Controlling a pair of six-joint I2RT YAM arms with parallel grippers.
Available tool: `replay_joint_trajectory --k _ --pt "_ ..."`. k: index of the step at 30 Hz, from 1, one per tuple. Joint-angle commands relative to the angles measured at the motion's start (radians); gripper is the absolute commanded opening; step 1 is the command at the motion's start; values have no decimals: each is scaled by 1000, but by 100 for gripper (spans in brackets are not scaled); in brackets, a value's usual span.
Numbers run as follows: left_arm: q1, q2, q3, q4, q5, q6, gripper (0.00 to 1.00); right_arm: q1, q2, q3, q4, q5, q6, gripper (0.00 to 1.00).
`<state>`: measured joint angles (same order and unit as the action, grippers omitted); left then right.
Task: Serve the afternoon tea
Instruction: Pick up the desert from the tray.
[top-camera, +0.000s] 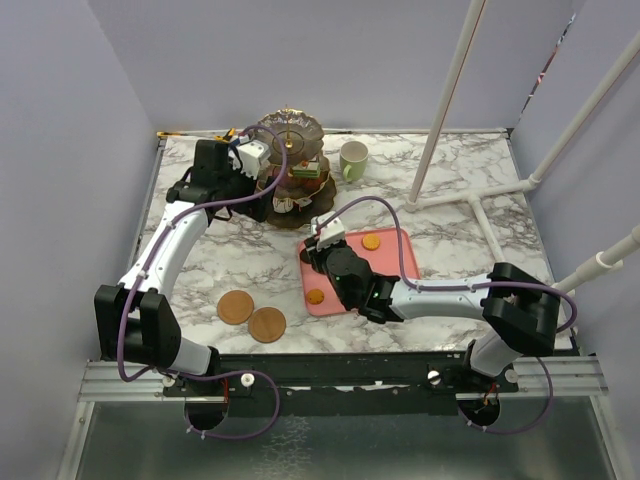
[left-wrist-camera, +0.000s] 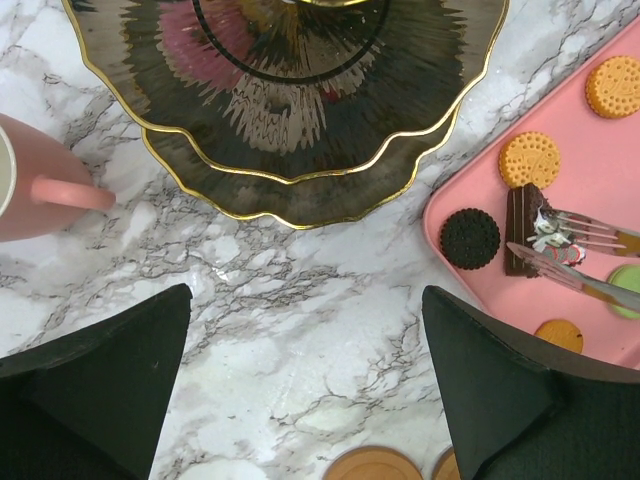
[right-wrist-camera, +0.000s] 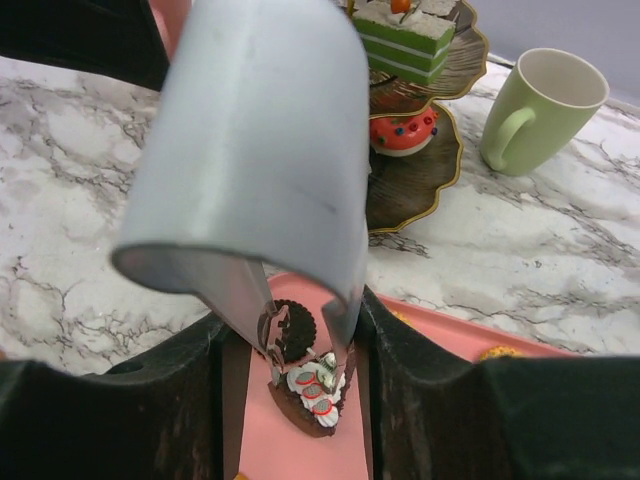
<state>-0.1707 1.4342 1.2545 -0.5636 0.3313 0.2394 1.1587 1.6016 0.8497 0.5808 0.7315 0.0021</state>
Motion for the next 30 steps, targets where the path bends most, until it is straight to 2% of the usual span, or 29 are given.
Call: replay_joint_trajectory --k 1,6,11,21,30 --pt "11 -8 33 -10 41 0 99 10 0 31 43 56 -37 43" --pt "17 -1 49 -13 50 -5 99 24 -29 24 7 75 -14 52" --pt "19 -2 51 -13 56 -2 99 40 -49 0 -2 102 31 56" --pt "27 -2 61 -13 57 13 99 42 -18 -13 -31 120 168 58" --pt "42 8 86 -18 64 19 99 42 37 -16 -14 159 195 59"
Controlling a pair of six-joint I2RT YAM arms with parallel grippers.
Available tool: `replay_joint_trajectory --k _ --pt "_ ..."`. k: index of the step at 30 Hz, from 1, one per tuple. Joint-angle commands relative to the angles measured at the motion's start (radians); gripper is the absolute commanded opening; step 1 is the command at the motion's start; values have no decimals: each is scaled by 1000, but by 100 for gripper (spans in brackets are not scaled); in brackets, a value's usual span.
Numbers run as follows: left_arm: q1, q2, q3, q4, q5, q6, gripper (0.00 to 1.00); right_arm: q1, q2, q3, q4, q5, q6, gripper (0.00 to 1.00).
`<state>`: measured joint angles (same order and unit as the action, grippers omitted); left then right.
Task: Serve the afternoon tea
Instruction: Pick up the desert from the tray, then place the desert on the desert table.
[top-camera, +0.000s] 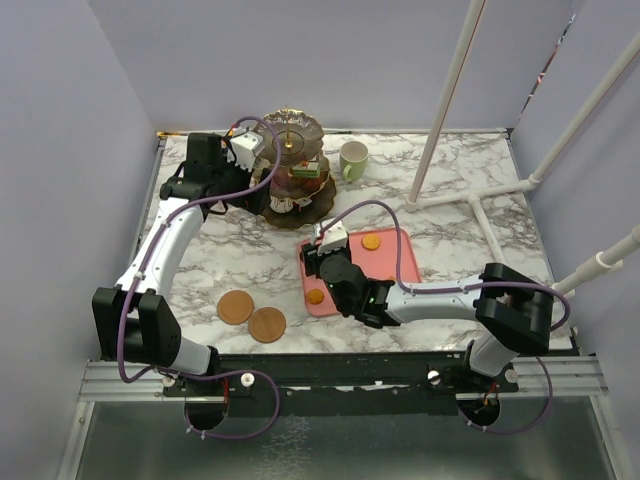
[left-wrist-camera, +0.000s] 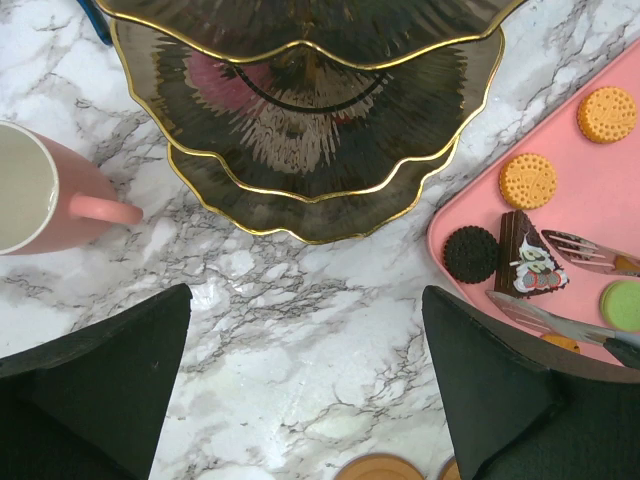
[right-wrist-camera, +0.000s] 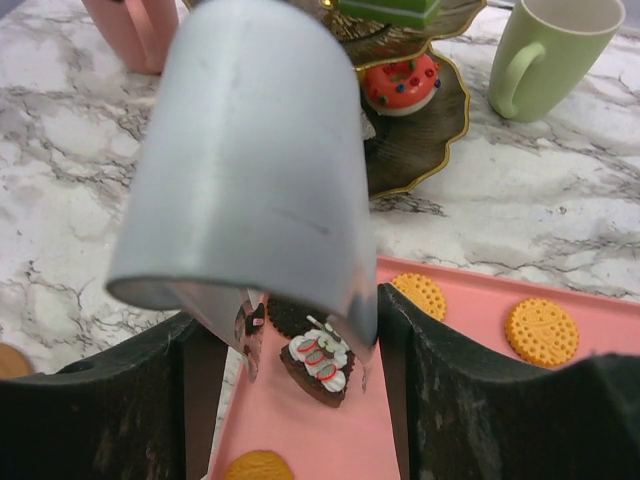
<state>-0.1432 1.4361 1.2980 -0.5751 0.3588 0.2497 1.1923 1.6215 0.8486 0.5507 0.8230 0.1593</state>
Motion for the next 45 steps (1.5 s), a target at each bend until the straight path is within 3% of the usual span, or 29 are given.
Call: replay_joint_trajectory --k 1,7,10,17,21,27,32,45 --pt "17 6 45 -6 39 9 99 7 13 -27 22 74 38 59" --pt "20 12 61 -6 50 -8 99 7 22 -46 26 43 28 56" --pt "21 9 66 -6 50 -14 99 7 26 -54 37 45 26 49" --pt "23 6 68 -6 47 -15 98 2 -26 -111 138 42 -44 16" --pt "22 6 75 -6 45 -20 98 2 -80 -149 178 22 -95 5" --pt "28 3 94 -8 46 -34 99 -5 -242 -198 218 -79 -224 3" --pt "49 6 126 -8 47 -58 98 -59 -281 -111 171 -217 -300 3" --pt "172 8 196 -20 92 -100 97 -307 -47 314 -40 -724 -307 3"
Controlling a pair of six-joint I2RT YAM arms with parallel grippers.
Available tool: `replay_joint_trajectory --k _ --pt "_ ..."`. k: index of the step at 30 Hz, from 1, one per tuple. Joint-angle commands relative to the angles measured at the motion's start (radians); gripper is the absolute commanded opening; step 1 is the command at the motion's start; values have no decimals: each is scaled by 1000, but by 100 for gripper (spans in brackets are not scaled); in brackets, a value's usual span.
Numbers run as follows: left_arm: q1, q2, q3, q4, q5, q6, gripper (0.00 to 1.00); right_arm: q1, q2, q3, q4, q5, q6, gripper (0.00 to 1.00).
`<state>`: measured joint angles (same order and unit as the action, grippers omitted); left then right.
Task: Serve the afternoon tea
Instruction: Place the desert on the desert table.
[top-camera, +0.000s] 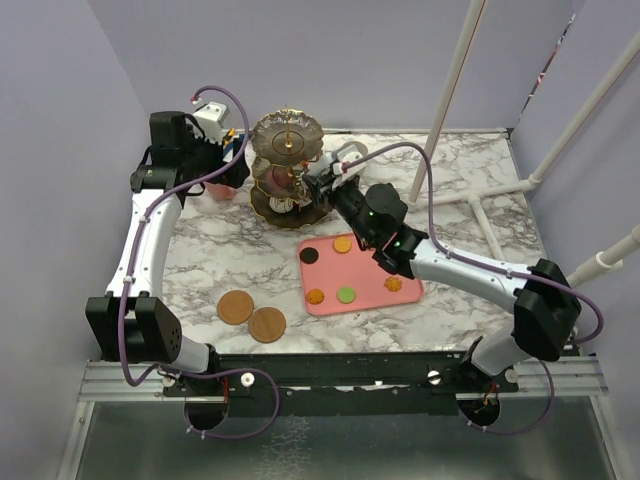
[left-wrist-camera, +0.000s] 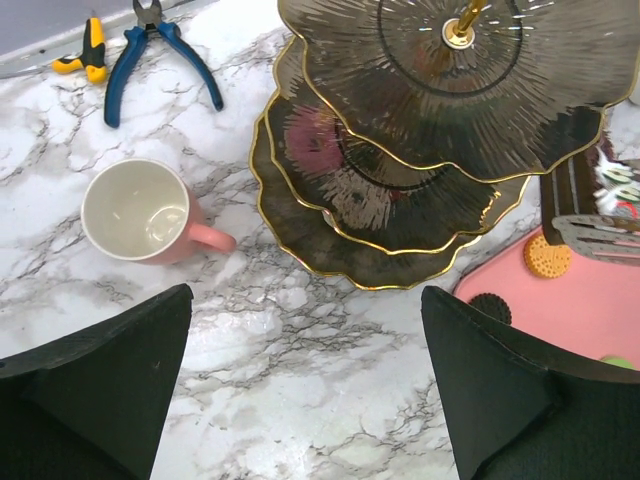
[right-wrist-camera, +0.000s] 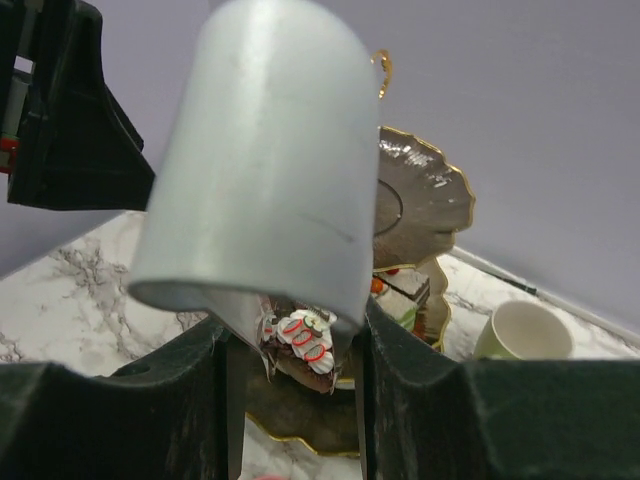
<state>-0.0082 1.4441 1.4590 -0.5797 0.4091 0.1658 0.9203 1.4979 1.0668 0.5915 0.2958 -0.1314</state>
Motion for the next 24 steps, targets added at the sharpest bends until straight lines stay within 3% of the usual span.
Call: replay_joint_trajectory --k 1,8,24 --pt "44 0 37 -16 45 -17 97 -45 94 121 -96 -215 -18 3" --pt "74 -8 37 -16 63 -20 97 -92 169 223 -150 -291 -36 3" --pt "97 -31 22 -16 74 -6 97 -133 279 256 -102 -330 -142 4"
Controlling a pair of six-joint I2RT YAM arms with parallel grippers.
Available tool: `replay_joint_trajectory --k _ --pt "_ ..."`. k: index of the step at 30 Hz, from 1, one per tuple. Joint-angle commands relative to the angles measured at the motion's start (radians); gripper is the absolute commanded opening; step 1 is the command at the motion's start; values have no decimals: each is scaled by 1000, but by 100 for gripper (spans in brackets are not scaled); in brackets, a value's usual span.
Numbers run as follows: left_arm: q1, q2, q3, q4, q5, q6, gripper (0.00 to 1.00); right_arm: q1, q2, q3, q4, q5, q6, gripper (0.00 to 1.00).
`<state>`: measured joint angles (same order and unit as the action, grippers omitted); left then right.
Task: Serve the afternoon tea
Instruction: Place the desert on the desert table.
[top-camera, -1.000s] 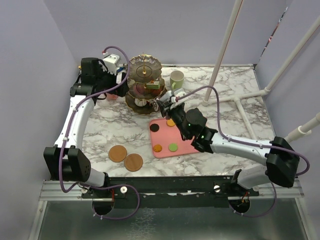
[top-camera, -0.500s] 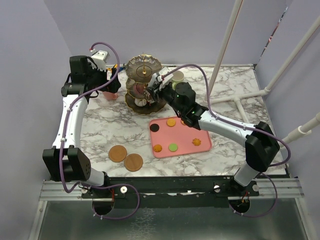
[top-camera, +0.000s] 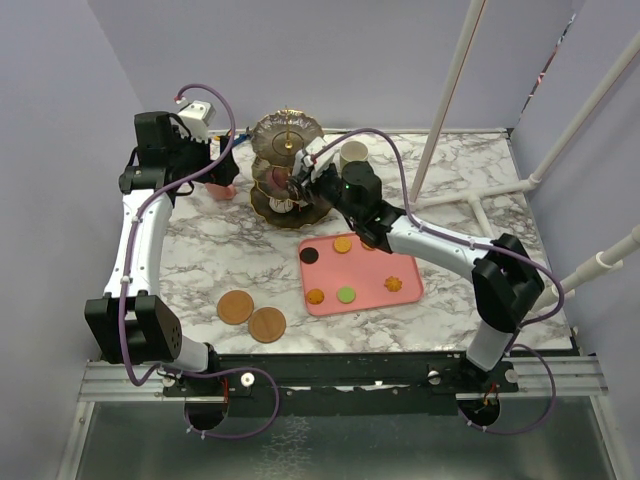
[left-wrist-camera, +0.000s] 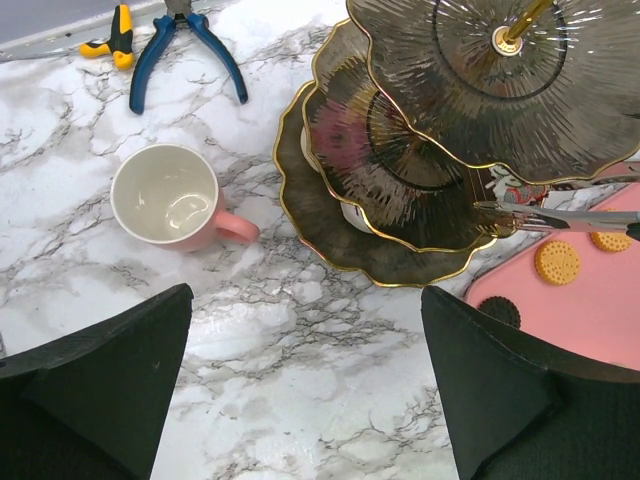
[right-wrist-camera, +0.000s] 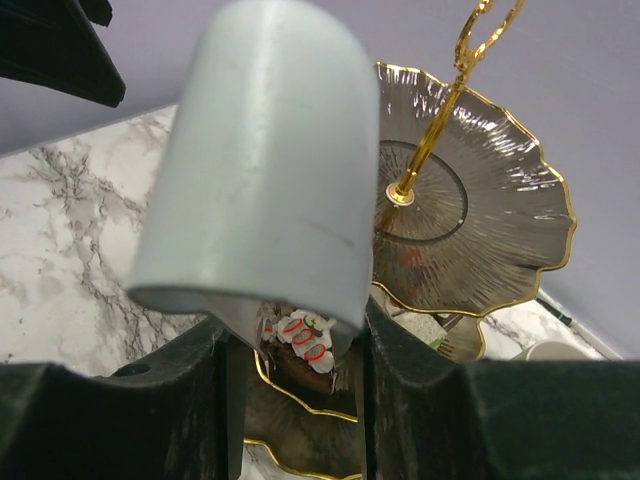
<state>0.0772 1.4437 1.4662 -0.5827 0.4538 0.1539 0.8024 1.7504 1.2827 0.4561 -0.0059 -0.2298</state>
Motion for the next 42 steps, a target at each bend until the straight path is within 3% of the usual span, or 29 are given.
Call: replay_joint_trajectory --k 1,4,10,18,42 --pt "14 -33 12 -13 29 8 97 -22 31 42 31 -32 -47 5" --pt "15 -32 7 -13 32 7 97 -36 37 55 10 -48 -53 9" --pt "16 -35 9 -12 39 0 99 -38 28 61 -19 -71 -59 31" --pt "16 -37 16 -12 75 -1 99 -38 0 47 -19 -97 -53 44" --pt "17 -12 80 -19 168 -14 99 -39 -153 -45 7 -138 0 52"
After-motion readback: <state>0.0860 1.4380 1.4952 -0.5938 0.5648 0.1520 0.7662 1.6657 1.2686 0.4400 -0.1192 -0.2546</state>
